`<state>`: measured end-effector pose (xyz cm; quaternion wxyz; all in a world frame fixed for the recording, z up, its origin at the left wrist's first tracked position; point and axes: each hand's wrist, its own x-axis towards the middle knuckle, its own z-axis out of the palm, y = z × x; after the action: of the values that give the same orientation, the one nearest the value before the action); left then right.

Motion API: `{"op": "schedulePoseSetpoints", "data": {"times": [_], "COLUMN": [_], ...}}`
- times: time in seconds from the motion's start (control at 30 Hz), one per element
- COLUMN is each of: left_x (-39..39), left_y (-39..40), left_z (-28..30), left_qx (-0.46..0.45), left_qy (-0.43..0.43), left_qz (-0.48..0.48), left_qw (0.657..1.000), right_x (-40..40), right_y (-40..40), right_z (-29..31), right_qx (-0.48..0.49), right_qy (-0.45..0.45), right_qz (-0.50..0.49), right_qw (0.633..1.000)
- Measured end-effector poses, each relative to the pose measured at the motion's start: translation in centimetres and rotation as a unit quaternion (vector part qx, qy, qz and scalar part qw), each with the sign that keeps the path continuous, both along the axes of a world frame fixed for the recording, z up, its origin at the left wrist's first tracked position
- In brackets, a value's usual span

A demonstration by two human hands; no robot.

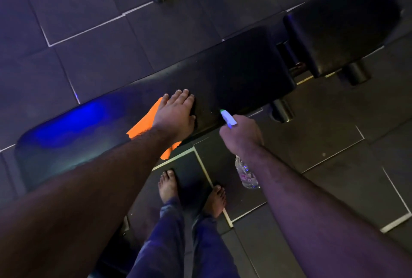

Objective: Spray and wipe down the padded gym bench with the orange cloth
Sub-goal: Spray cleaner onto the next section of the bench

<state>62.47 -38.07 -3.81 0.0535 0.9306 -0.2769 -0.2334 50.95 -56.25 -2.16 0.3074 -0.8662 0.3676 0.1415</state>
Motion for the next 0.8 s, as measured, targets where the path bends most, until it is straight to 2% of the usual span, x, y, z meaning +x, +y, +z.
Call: {"op": "schedulePoseSetpoints", "data": {"times": [0.27,0.47,0.6,0.8], "left_x": [1.9,3.5,4.3,5.0], "left_y": [-5.9,-9.4,-10.2,-8.9], "left_z": [1.6,1.3,1.1,1.2], "left_qx": [0.002,0.039,0.036,0.026], "left_qy": [0.031,0.035,0.054,0.035], "left_qz": [-0.079,-0.081,-0.071,-0.082], "left_qw": [0.996,0.995,0.995,0.996], "right_x": [0.8,2.8,6.2,12.7], "right_y": [-7.0,-12.9,-15.1,-15.1], "right_z": [0.9,1.3,2.5,3.8], "right_qx": [-0.032,-0.056,-0.067,-0.056], "right_qy": [-0.014,0.004,0.002,-0.006], "right_qz": [-0.055,-0.084,-0.072,-0.044], "right_qw": [0.998,0.995,0.995,0.997]}}
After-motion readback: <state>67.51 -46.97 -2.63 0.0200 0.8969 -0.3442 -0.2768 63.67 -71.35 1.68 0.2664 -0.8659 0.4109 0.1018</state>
